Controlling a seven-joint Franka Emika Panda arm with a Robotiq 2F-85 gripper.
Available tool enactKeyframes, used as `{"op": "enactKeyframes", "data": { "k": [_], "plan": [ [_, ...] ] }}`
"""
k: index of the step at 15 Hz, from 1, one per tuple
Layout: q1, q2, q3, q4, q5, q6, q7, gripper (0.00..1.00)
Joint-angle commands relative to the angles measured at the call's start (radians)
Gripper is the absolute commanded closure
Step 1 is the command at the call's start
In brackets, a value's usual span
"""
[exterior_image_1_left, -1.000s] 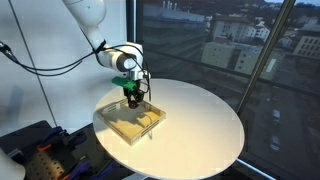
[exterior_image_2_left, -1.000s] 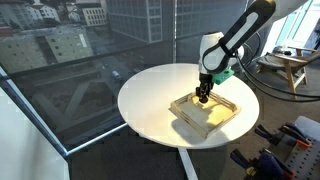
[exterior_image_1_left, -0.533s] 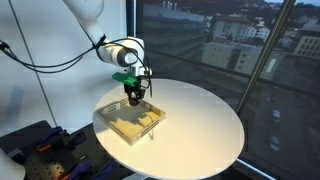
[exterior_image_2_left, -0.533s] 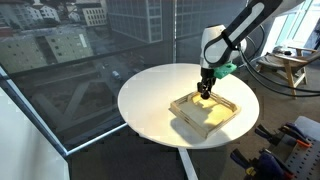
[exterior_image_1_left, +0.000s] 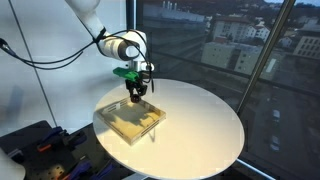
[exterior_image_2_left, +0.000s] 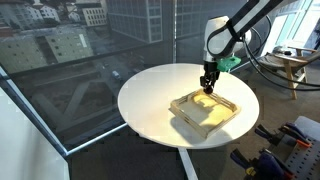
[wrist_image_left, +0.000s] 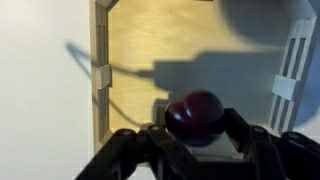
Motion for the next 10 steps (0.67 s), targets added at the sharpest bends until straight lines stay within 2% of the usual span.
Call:
{"op": "enactKeyframes", "data": {
  "k": [1, 10],
  "plan": [
    [-0.005, -0.064, -0.007, -0.038, -0.023, -0.033, 0.04, 0.64],
    [-0.04, -0.115, -0.045, -0.081, -0.021, -0.042, 0.069, 0.64]
  ]
}}
